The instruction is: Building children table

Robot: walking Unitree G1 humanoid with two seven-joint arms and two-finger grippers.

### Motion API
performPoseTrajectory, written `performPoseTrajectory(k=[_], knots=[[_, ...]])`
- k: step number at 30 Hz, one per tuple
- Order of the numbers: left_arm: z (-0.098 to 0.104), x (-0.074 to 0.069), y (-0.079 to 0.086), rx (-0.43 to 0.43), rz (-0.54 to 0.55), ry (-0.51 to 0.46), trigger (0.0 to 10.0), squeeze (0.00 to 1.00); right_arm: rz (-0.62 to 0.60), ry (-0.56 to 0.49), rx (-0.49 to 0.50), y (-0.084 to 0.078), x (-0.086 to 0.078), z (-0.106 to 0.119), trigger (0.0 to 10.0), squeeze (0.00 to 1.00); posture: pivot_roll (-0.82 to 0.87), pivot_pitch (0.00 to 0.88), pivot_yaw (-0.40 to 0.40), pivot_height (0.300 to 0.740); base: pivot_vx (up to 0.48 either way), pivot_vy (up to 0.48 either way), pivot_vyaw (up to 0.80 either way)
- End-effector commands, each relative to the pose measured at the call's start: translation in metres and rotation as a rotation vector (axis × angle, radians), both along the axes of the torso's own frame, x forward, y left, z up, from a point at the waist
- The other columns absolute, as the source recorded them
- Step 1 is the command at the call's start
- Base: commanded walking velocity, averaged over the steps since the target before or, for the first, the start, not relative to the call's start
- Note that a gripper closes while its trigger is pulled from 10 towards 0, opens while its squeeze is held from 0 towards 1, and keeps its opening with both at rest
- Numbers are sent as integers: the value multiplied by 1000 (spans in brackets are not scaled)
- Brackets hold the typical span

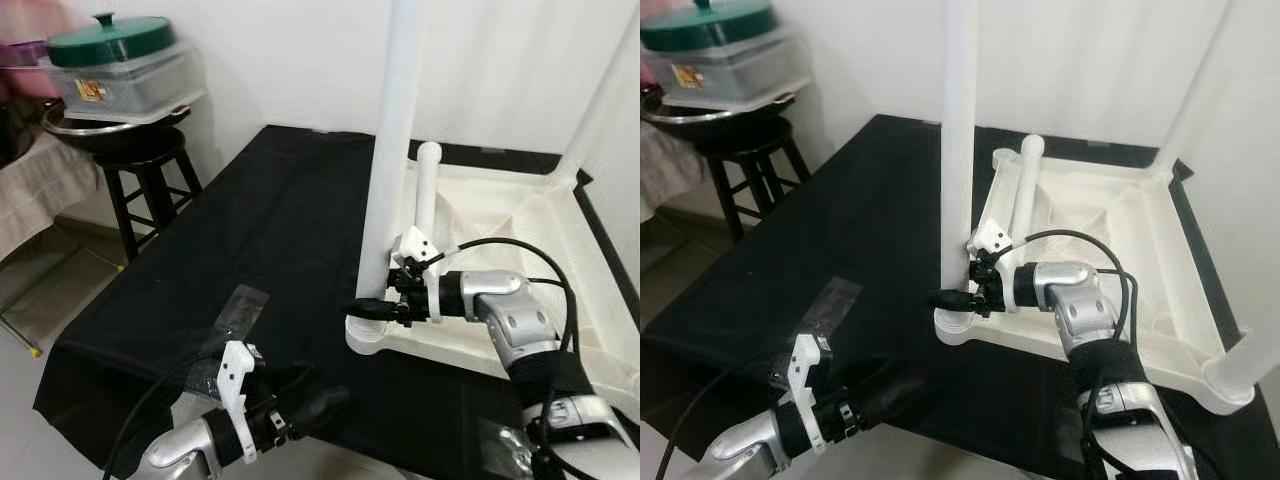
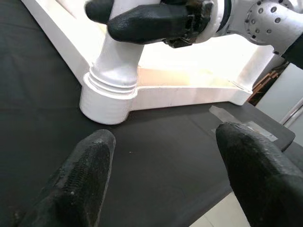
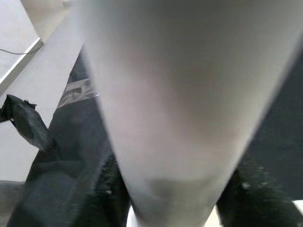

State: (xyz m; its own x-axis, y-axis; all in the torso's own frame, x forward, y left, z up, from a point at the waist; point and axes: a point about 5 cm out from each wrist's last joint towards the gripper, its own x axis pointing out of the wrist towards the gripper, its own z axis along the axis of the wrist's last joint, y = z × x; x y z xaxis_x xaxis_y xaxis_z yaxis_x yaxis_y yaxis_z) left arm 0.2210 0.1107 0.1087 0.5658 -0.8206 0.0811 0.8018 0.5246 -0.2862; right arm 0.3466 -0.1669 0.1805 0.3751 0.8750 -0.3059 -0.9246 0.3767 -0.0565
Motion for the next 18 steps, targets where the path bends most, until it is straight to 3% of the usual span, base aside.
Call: performPoseTrajectory(k=[1, 5, 10, 11, 12, 13, 14, 15, 16, 18], knots=[[-4, 1, 1, 5, 2, 7, 10000, 0, 27, 22, 30, -1, -1, -3, 0, 0, 10, 0, -6, 740, 0, 0, 0], [-4, 2, 1, 5, 2, 5, 10000, 0, 8, 17, 63, -7, -2, -5, 0, 0, 1, 0, -4, 740, 0, 0, 0], [-4, 2, 2, 2, 0, 2, 10000, 0, -174, -42, 58, 0, -6, -23, 0, 0, -3, 0, -12, 740, 0, 0, 0], [-4, 2, 3, 3, 1, 0, 10000, 0, -328, -62, 13, 9, -9, -36, 0, 0, 1, 0, -14, 740, 0, 0, 0], [-4, 2, 3, 3, 1, 0, 10000, 0, -328, -62, 13, 9, -9, -36, 0, 0, 1, 0, -14, 740, 0, 0, 0], [-4, 2, 4, 4, 4, -2, 10000, 0, -598, -91, -8, 15, -13, -48, 0, 0, 1, 0, -14, 740, 0, 0, 0], [-4, 2, 4, 4, 4, -2, 10000, 0, -598, -91, -8, 15, -13, -48, 0, 0, 1, 0, -14, 740, 0, 0, 0], [-3, 3, 5, 4, 9, -5, 10000, 0, -735, -42, -12, 29, -35, -67, 0, 0, -5, 7, 2, 740, 0, 0, 0], [-3, 3, 8, 8, 14, -7, 10000, 0, -725, -93, -65, 48, -50, -70, 0, 0, -37, 2, 33, 740, 0, 0, 0], [-4, 4, 9, 9, 15, -6, 10000, 0, -693, -113, -59, 59, -60, -69, 0, 0, -41, 0, 34, 740, 0, 0, 0]])
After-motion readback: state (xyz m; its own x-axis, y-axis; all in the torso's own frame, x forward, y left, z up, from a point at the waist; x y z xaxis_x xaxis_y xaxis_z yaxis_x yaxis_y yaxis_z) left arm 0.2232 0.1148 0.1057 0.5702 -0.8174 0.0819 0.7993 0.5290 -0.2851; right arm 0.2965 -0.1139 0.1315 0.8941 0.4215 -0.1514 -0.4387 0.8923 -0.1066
